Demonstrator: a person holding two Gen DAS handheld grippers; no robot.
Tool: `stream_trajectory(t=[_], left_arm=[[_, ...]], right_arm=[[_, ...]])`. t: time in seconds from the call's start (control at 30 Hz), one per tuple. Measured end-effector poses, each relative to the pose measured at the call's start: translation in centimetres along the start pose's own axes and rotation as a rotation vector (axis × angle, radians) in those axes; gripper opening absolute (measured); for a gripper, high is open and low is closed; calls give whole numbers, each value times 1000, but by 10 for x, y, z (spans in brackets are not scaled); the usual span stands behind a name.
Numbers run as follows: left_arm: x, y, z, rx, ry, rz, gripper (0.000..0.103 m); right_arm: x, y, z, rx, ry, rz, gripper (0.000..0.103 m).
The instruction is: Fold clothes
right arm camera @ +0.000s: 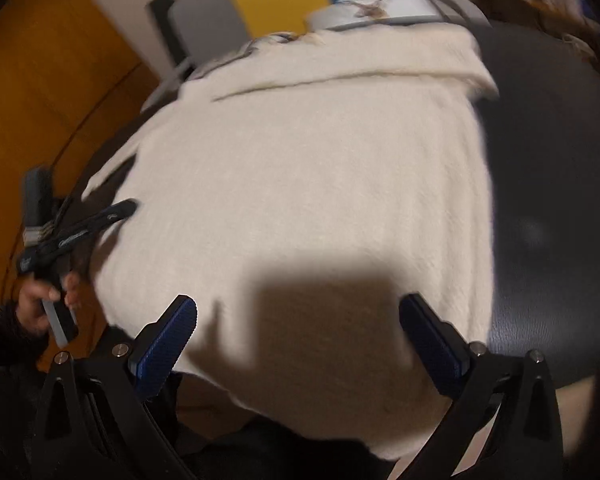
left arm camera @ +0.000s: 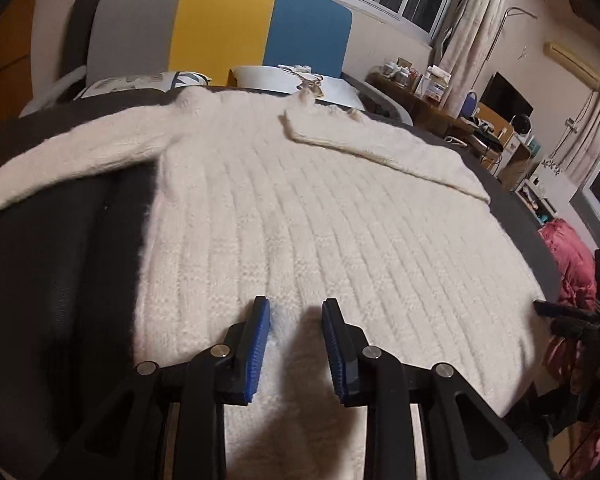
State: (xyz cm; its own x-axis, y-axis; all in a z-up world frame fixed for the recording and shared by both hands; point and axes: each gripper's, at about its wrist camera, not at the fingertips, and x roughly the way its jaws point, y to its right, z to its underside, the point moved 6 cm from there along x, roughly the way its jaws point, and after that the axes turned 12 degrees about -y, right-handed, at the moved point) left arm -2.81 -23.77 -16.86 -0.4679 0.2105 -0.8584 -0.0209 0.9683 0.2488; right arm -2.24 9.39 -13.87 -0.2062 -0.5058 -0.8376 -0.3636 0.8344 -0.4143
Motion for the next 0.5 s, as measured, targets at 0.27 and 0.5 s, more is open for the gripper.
stream_trajectory(t=[0.27, 0.5], left_arm=[[-23, 6, 22, 42, -3, -46, 29], [-27, -3, 38, -18, 6, -24, 29]], right_arm=[[-25, 0, -2, 48, 72, 50, 102], [12, 23, -21, 68, 22, 185, 102]])
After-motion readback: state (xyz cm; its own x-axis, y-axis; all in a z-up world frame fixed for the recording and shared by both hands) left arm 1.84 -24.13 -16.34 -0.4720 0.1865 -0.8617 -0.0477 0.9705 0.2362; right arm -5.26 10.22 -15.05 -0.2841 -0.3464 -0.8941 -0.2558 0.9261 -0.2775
